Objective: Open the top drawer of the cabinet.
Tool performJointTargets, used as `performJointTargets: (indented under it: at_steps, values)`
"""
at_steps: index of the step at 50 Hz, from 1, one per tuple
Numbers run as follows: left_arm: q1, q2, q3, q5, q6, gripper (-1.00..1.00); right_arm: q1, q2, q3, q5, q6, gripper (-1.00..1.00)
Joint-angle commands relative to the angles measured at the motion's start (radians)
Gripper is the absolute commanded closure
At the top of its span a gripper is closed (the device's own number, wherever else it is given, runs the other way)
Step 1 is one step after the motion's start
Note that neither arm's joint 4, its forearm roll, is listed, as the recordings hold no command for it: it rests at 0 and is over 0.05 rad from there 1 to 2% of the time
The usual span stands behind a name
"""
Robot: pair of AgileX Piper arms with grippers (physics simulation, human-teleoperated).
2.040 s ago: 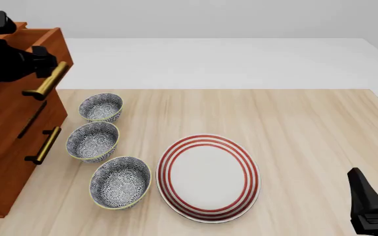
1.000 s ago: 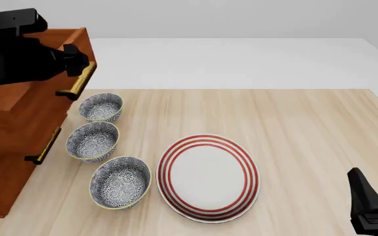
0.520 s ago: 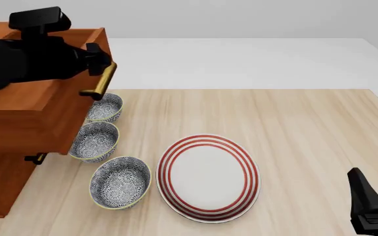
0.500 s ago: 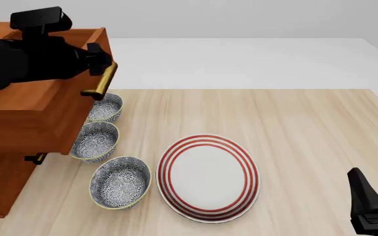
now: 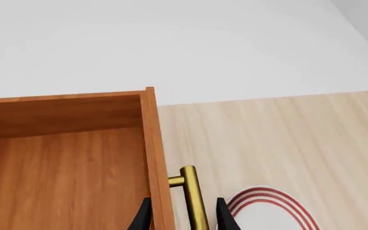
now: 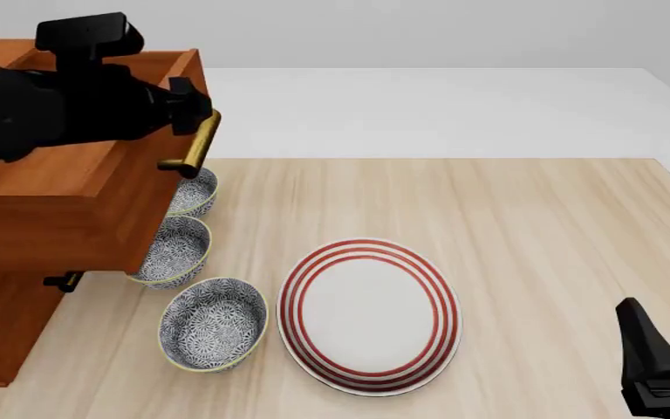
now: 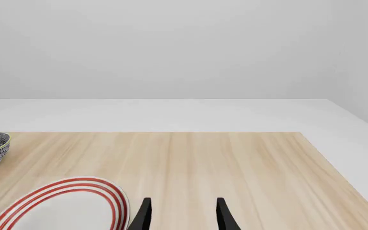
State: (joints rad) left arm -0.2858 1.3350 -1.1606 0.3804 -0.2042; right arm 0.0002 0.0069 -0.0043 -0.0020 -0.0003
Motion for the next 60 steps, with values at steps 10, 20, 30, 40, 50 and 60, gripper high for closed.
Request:
performJointTargets:
  at_steps: [10,20,30,40,50,60]
  values:
    - [-0.082,0.113,0.032,-0.01,0.053,-1.0,0.0,0.0,0.0,0.0,0.0,-1.0]
    - [-0.105,0.117,0.04,-0.023,0.041,-1.0,0.0,0.0,0.0,0.0,0.0,-1.0]
    - [-0.104,0.087,0.01,0.007,0.054,-1.0,0.0,0.0,0.0,0.0,0.0,-1.0]
    - [-0.092,0.04,-0.089,0.085,0.086,-1.0,0.0,0.0,0.0,0.0,0.0,-1.0]
    - [-0.088,0.012,-0.17,0.142,0.107,-1.0,0.0,0.0,0.0,0.0,0.0,-1.0]
    - [-0.091,-0.012,-0.237,0.189,0.124,-1.0,0.0,0.0,0.0,0.0,0.0,-1.0]
